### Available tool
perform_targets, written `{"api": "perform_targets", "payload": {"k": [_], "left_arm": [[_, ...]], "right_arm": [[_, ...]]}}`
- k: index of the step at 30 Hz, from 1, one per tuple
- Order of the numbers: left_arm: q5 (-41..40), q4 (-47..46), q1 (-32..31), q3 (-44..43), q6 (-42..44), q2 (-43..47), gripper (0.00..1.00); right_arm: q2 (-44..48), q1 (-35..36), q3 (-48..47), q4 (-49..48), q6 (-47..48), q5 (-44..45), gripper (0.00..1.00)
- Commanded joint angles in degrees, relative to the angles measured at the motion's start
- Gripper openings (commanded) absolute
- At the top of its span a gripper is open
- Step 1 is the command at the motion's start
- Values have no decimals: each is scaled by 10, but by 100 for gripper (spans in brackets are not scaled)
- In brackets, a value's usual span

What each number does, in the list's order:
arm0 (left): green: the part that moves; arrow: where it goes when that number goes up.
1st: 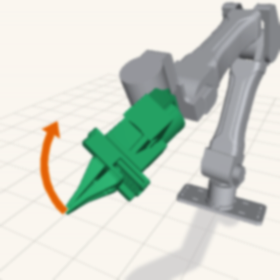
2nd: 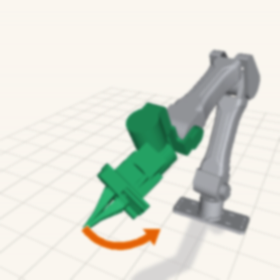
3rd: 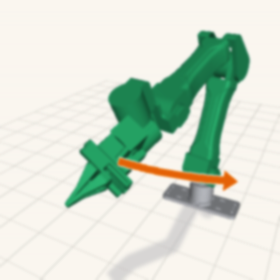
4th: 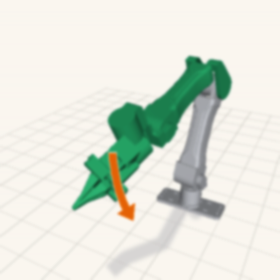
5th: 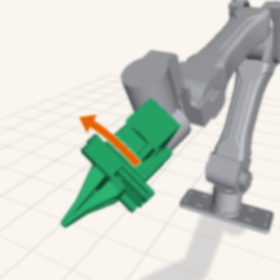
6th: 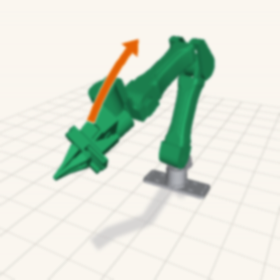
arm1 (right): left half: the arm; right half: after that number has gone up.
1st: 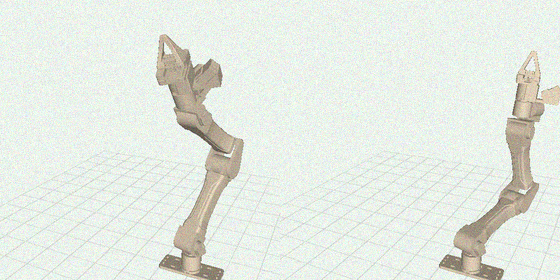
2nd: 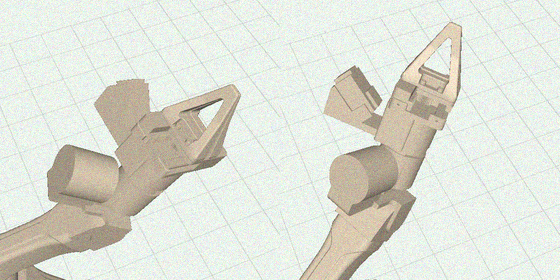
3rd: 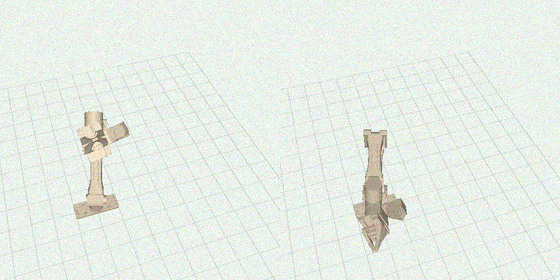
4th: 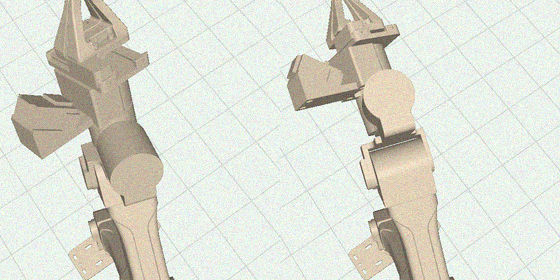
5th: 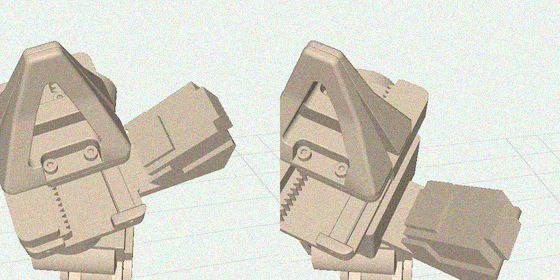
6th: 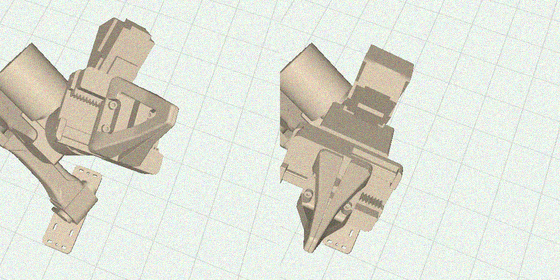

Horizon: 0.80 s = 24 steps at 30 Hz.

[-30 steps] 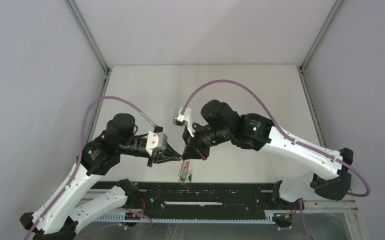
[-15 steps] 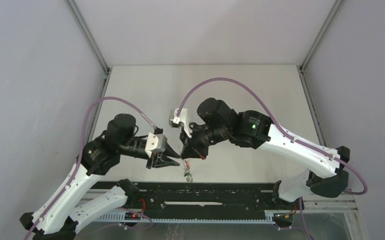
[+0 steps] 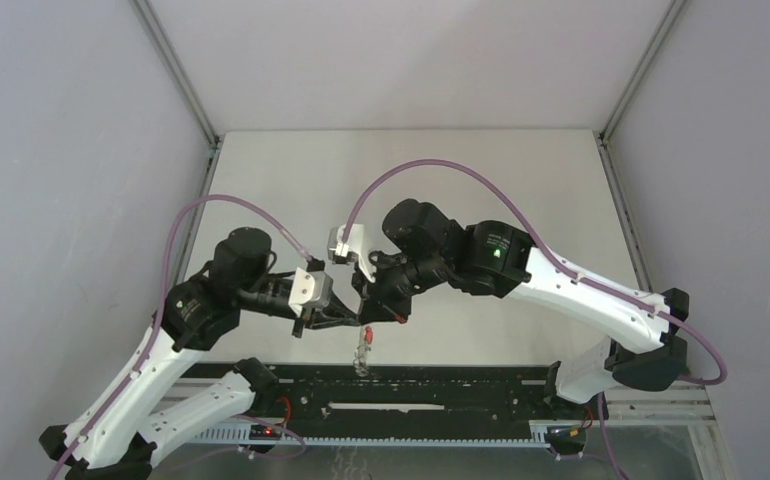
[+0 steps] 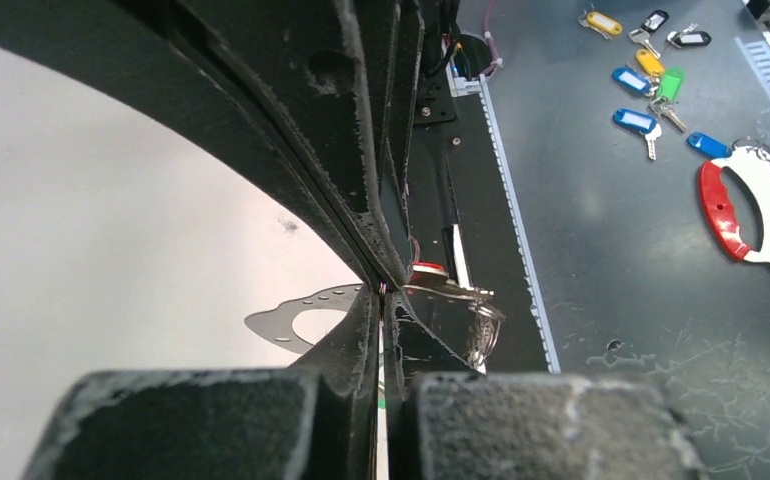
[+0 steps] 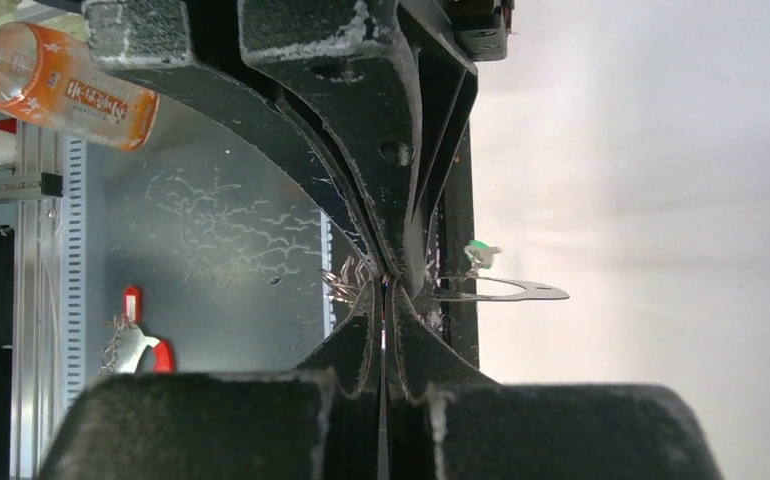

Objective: Put the keys on the keyring

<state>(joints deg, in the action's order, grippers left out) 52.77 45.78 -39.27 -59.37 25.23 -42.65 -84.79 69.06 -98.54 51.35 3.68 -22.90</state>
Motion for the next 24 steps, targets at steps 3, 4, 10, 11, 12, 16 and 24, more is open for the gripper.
{"api": "perform_targets", "payload": {"k": [3, 4, 10, 11, 12, 16, 24], "left_arm": [[23, 50, -2, -20, 58, 2, 0], [25, 48, -3, -22, 58, 2, 0], [6, -62, -2, 1, -22, 29, 0], [-4, -97, -2, 12, -47, 44, 0], [-14, -145, -3, 23, -69, 55, 0], [-40, -246, -2, 48, -147, 76, 0], [-40, -298, -3, 48, -210, 76, 0]], "right_arm": [[48, -31, 13, -71, -27, -59, 0], [61, -38, 29, -88, -40, -72, 5], [157, -96, 169, -250, -147, -132, 56], [172, -103, 196, -279, -161, -136, 60], [184, -107, 214, -292, -173, -135, 61], [212, -114, 252, -335, -206, -136, 61], [227, -120, 298, -442, -263, -163, 61]]}}
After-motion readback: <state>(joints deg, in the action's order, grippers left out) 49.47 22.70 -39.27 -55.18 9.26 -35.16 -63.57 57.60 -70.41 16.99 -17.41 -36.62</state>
